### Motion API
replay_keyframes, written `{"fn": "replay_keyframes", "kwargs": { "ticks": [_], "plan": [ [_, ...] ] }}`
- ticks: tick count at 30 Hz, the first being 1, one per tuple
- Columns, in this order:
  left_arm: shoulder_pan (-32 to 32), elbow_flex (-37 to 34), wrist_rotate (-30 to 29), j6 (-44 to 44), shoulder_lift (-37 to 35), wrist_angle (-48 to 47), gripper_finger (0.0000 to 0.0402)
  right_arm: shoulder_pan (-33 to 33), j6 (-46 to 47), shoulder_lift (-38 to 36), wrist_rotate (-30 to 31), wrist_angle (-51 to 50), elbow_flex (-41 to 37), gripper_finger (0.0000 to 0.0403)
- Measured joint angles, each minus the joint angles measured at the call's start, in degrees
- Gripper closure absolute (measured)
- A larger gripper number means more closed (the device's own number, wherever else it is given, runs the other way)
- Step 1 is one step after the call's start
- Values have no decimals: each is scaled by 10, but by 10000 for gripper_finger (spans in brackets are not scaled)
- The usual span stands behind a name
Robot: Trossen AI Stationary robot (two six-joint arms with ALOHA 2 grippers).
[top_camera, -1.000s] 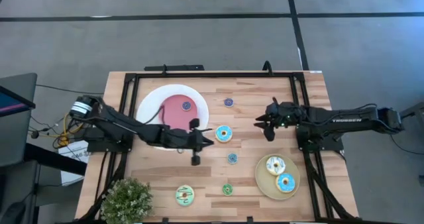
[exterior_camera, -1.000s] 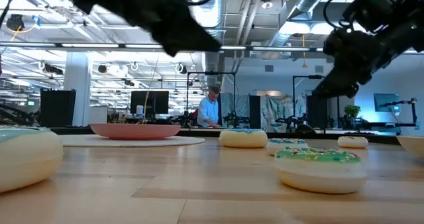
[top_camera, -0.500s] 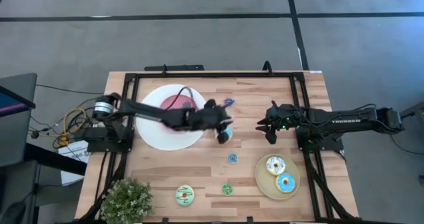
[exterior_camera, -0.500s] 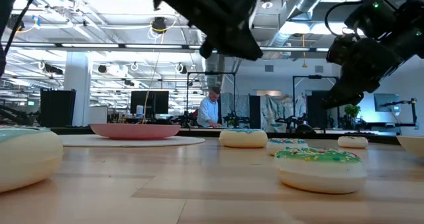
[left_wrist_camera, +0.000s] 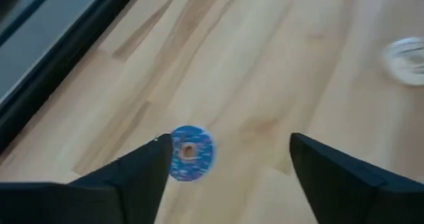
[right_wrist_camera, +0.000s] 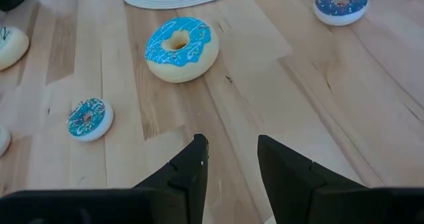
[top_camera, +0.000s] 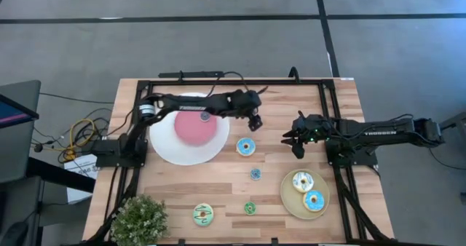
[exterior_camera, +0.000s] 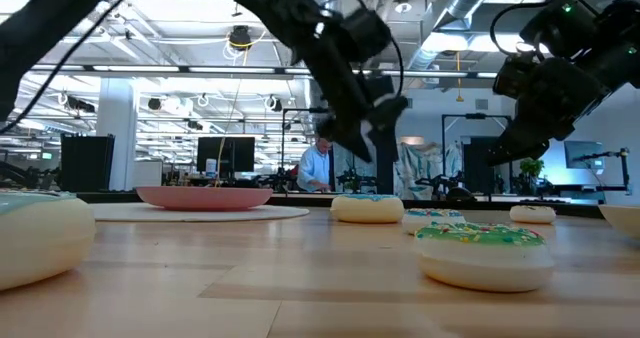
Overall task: Pick & Place donuts
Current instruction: Put the small blue donut onto the pink plate
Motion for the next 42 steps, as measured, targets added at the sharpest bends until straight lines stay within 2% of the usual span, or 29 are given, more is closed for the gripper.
{"fn": "replay_keyframes", "kwargs": {
  "ticks": [4,8,23,33,42],
  "plan": [
    [22,30,4,-24,41,-11,63,0,-1,0,0,0,0,280],
    [35,36,-2,-40,62,-12,51,0,-1,0,0,0,0,280],
    [37,36,-9,-128,65,-18,54,0,-9,0,0,2,1,281],
    [27,37,-77,-189,74,-18,54,0,-9,0,0,4,1,281],
    [12,33,-77,-200,89,-21,54,0,-6,0,0,4,1,280]
  ]
}}
